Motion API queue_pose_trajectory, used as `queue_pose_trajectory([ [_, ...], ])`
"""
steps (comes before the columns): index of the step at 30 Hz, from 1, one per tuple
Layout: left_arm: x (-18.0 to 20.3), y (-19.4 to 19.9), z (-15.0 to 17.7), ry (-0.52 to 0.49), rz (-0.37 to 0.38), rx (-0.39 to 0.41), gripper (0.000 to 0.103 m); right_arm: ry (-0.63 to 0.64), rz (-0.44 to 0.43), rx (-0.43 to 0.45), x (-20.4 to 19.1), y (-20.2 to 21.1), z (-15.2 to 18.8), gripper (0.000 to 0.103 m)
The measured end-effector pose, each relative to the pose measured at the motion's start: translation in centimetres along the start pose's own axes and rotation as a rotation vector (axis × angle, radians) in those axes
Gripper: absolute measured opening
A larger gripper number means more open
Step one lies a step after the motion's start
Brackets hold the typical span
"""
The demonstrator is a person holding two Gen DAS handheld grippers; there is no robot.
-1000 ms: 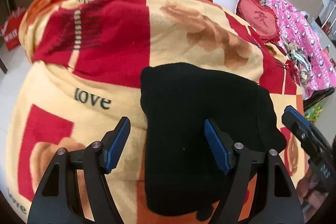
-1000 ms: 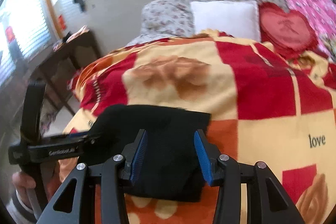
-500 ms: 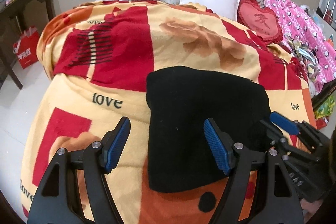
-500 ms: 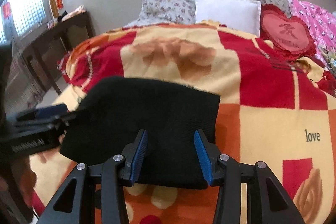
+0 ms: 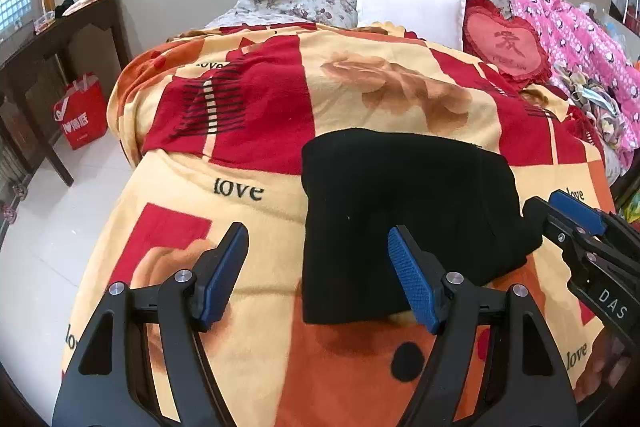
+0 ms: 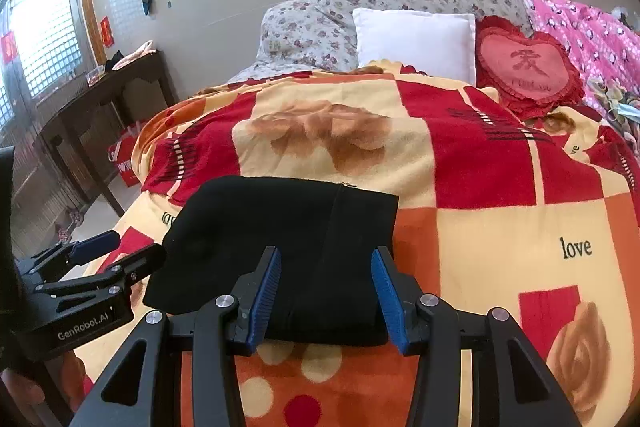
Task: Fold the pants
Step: 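Release the bundle and pull both grippers back from it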
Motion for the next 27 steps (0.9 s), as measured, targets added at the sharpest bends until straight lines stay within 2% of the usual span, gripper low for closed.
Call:
queue_pose_trajectory([
  [5, -0.1, 0.9, 0.5, -0.002, -0.037, 0.033, 0.073, 0.003, -0.007, -0.008, -0.4, 0.1, 0.2, 0.046],
  [27, -2.3, 3.2, 1.5, 0.033, -0.095, 0.092, 0.073, 0.04, -0.028, -0.026, -2.8, -0.6, -0.9, 0.046],
])
Point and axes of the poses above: each gripper's, at about its wrist camera, not at the fingertips, and y roughly against the way its jaws point, x to its right, z to its underside, the point moved 6 cm from there along -y, roughly the way its jaws point, and after that the axes turned 15 degrees about -x, right-handed, at the moved point
